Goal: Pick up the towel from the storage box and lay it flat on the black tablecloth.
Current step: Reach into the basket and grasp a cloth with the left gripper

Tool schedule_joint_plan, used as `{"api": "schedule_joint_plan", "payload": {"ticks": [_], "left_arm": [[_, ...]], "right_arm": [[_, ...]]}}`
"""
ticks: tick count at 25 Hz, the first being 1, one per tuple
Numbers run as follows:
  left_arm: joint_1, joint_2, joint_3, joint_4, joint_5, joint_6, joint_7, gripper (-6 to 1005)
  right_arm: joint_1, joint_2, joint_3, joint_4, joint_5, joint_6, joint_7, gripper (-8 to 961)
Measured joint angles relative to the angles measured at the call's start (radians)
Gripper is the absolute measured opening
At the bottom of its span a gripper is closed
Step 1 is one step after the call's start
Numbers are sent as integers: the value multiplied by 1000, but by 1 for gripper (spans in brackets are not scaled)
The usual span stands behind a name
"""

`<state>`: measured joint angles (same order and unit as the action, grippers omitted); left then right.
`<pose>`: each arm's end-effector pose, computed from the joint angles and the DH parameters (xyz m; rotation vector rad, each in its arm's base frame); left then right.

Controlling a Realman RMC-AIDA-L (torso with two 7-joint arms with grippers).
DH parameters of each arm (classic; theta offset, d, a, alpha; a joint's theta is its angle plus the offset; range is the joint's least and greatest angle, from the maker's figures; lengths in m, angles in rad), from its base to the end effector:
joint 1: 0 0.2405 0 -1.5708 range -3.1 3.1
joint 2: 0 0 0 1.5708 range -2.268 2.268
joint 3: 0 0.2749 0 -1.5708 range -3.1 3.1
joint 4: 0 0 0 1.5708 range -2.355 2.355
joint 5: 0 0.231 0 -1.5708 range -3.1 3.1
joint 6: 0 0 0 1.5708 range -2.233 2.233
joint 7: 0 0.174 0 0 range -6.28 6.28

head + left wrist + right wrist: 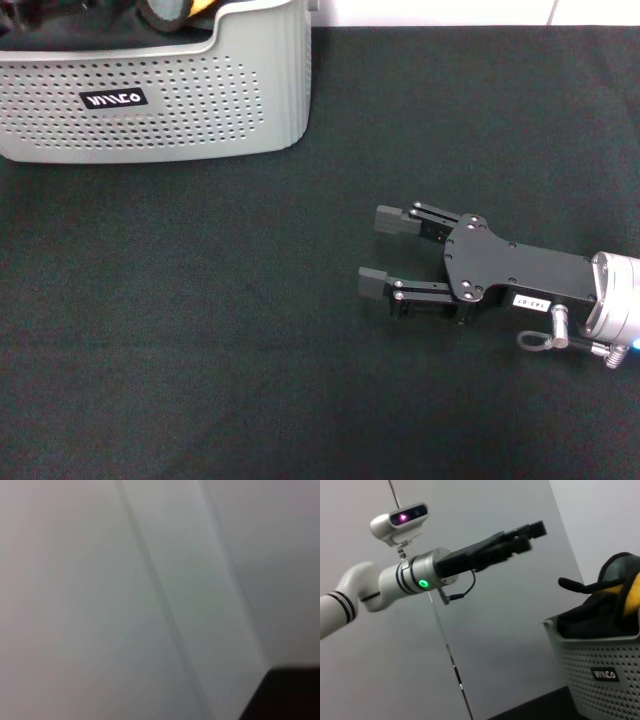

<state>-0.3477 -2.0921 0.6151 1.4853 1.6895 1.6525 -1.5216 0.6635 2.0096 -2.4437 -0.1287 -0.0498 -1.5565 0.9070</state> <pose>-0.2013 0.3540 0.1498 -2.3233 0.0126 -0.6706 0.2156 0.3251 -0.1105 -2.7554 0.4868 1.2405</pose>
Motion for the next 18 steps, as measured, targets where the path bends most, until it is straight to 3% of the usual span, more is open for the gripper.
{"api": "schedule_joint_plan", "payload": {"ticks": [5, 18], "left_arm": [[-61, 1, 18, 23, 209, -146, -2, 690], [-93, 1, 18, -27, 339, -177, -7, 691]], "right_arm": [[-7, 1, 13, 0, 0, 1, -9, 861], [-14, 1, 26, 0, 1, 3, -10, 860]]}}
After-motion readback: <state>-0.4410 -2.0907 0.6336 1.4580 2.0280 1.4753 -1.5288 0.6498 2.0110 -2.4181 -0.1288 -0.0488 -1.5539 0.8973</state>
